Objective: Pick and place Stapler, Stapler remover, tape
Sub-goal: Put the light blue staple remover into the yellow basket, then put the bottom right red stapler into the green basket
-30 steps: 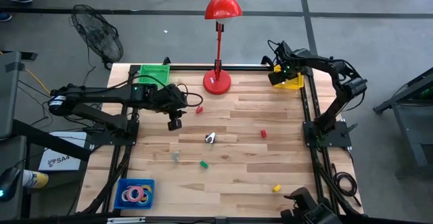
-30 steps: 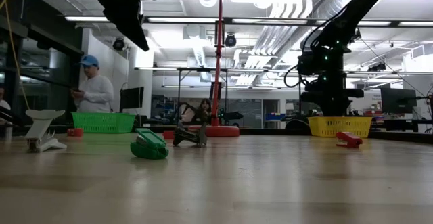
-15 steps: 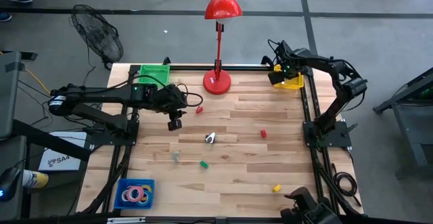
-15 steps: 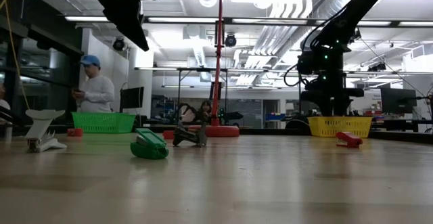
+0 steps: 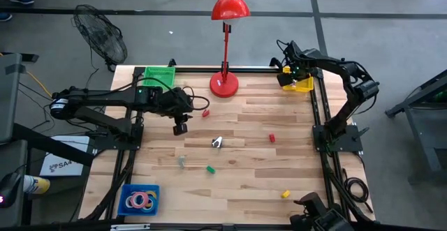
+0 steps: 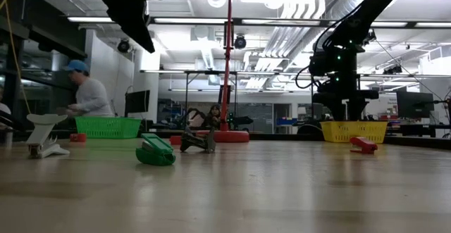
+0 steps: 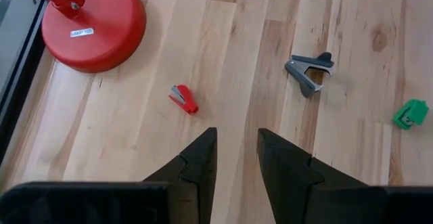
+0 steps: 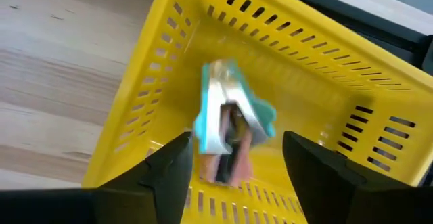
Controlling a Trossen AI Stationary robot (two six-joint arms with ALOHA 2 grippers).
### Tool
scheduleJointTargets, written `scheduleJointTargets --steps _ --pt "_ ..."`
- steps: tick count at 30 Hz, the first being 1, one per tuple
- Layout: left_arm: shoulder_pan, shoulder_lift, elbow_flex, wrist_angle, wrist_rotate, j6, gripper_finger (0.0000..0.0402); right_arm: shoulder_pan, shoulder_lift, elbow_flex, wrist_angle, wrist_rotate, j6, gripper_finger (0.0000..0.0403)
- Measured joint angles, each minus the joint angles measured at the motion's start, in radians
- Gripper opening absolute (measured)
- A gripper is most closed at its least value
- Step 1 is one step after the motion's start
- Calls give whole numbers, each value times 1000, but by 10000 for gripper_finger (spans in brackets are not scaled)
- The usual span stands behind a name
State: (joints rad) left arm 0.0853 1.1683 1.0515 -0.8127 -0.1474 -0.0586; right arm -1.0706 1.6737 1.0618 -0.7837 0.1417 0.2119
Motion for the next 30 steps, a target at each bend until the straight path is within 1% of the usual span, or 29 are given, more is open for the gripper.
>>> scheduleJointTargets --steps 7,12,16,24,27,30 --pt "0 0 0 0 8 0 104 0 -2 0 -5 -1 9 227" --pt "0 0 0 0 9 0 104 0 -35 0 -19 -2 5 227" --pt "0 0 0 0 9 0 104 0 -92 0 -32 -28 -6 227" --pt "0 0 0 0 6 8 104 5 -224 0 -122 -145 22 227" --pt "0 0 0 1 1 20 104 31 -277 0 -168 -165 42 227" --pt "0 0 0 2 -1 36 104 81 -323 0 -202 -178 71 227"
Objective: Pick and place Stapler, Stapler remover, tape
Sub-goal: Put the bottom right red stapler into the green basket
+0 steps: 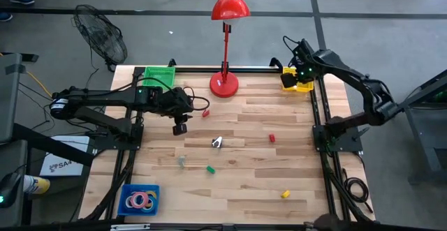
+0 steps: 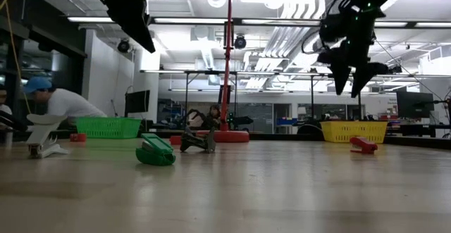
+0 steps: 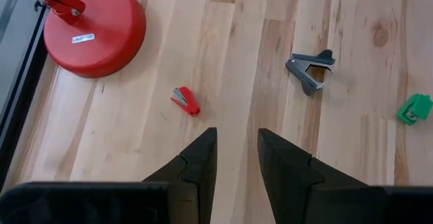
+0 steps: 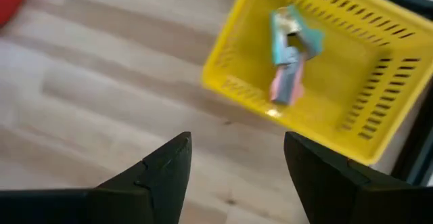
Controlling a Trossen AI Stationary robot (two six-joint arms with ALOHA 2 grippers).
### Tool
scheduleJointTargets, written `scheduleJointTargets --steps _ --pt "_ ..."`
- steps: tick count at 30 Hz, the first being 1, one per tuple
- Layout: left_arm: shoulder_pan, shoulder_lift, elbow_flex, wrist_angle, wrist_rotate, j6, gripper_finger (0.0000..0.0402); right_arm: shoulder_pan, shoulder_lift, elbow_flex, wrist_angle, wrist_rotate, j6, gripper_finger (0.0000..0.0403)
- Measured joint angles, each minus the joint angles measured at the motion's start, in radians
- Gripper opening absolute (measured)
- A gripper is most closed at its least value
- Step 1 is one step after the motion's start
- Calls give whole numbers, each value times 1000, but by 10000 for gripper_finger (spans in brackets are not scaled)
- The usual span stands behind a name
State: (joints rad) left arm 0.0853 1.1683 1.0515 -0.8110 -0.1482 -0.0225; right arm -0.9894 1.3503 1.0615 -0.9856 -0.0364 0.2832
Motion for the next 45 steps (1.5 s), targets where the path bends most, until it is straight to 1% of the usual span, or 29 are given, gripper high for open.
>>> scheduleJointTargets --steps 9,15,28,34,38,42,45 --pt "0 0 0 0 -1 26 104 200 -103 0 -64 0 162 227" --pt "0 0 0 0 -2 46 104 364 -105 -16 -76 5 328 227" --pt "0 0 0 -1 -3 132 104 697 -105 -174 -52 21 723 227" --pt "0 0 0 -2 5 133 104 829 -105 -211 -28 29 875 227" --pt "0 0 0 -3 9 141 104 920 -105 -212 31 55 931 227" --pt "0 0 0 -7 9 150 104 1004 -105 -212 103 98 911 227" --pt "0 0 0 -10 9 150 104 1054 -105 -211 115 136 925 227"
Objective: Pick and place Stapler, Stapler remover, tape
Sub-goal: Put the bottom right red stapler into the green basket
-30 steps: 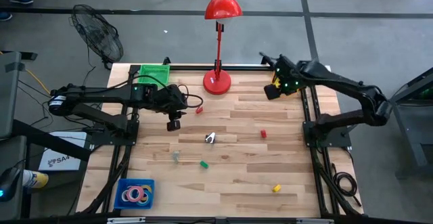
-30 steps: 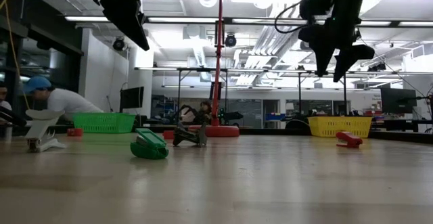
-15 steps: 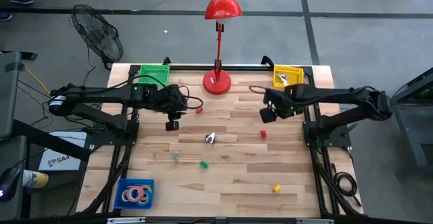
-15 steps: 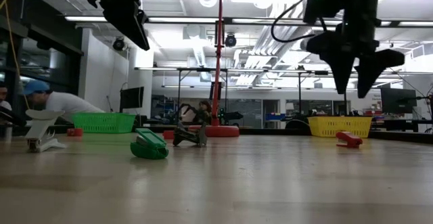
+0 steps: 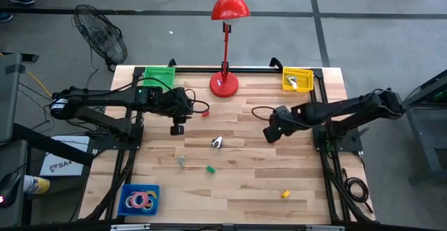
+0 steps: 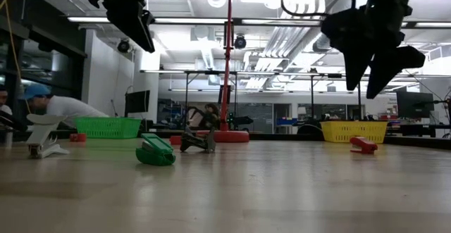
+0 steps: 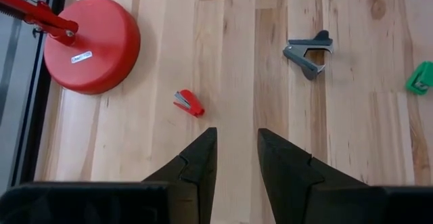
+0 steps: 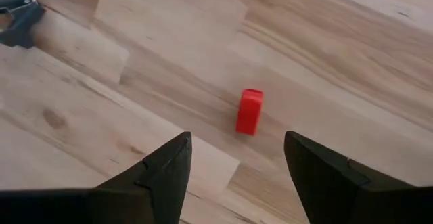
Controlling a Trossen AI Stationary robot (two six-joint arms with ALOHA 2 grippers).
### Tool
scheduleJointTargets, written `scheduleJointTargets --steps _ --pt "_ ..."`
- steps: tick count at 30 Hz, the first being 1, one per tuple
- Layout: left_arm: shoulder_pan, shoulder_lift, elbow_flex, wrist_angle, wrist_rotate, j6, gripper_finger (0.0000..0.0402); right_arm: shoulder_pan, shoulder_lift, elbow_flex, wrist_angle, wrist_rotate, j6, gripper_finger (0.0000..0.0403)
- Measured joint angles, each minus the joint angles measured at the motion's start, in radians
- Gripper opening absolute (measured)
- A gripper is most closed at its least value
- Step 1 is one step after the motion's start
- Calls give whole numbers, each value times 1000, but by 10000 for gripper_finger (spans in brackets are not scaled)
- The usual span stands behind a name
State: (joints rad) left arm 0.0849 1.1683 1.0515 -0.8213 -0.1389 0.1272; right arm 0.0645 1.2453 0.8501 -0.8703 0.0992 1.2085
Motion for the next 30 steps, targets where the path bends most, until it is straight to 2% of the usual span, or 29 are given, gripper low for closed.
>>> scheduleJointTargets --steps 9,14,20,30 --pt "0 0 0 -1 0 0 104 67 5 -31 17 35 261 227" --pt "0 0 0 -5 1 0 104 91 19 -103 137 13 271 227" --pt "0 0 0 -14 1 0 104 134 19 -209 280 58 269 227" --pt "0 0 0 -19 1 0 104 279 46 -283 329 216 274 227"
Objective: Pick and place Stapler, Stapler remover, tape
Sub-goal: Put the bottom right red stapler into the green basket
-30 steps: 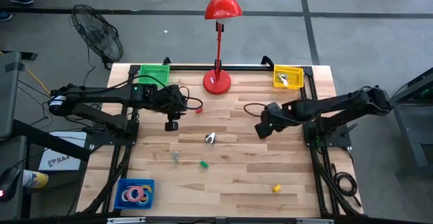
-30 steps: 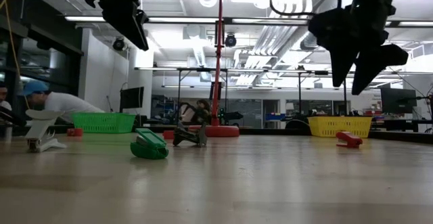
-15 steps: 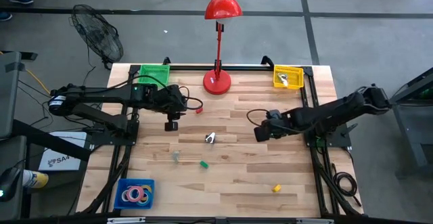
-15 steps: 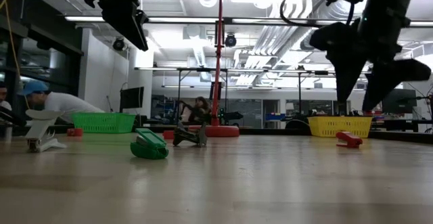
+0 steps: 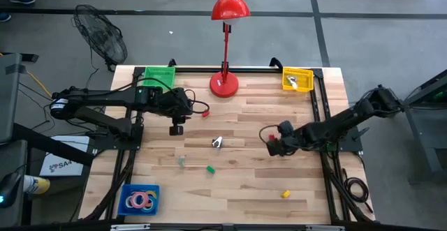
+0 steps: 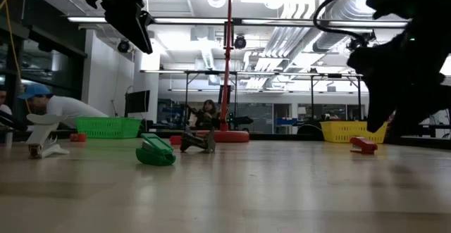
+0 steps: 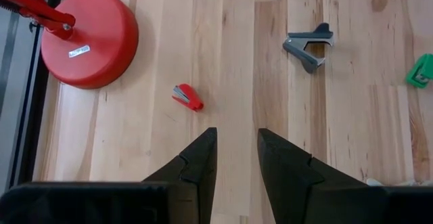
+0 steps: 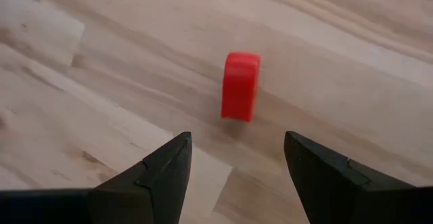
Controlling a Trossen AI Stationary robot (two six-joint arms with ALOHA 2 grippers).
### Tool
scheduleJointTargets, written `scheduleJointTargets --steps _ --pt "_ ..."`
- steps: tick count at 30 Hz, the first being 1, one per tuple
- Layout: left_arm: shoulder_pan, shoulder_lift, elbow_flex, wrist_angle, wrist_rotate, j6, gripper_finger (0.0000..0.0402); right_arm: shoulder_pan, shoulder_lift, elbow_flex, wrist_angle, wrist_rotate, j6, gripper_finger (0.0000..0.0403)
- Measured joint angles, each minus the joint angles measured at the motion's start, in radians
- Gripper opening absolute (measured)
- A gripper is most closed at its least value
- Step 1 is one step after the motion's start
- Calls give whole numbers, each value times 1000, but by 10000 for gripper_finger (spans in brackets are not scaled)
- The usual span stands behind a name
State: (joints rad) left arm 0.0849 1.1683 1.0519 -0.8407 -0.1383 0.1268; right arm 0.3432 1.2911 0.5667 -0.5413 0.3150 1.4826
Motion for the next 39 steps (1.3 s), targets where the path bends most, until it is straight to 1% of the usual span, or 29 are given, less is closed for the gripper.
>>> scheduleJointTargets --steps 3,7,11,16,20,24,35,39 --pt "0 0 0 0 -1 0 104 55 51 0 9 33 4 227" --pt "0 0 0 0 -2 0 104 122 143 1 56 83 47 227" --pt "0 0 0 0 -2 0 104 179 238 6 83 178 115 227" --pt "0 0 0 1 -10 6 104 236 328 10 99 312 260 227" --pt "0 0 0 1 -12 22 104 255 372 7 124 394 283 227" --pt "0 0 0 1 -14 24 104 252 384 6 129 413 290 227" --pt "0 0 0 2 -26 26 104 207 385 6 123 410 293 226" --pt "0 0 0 2 -29 26 104 206 385 6 119 405 294 214"
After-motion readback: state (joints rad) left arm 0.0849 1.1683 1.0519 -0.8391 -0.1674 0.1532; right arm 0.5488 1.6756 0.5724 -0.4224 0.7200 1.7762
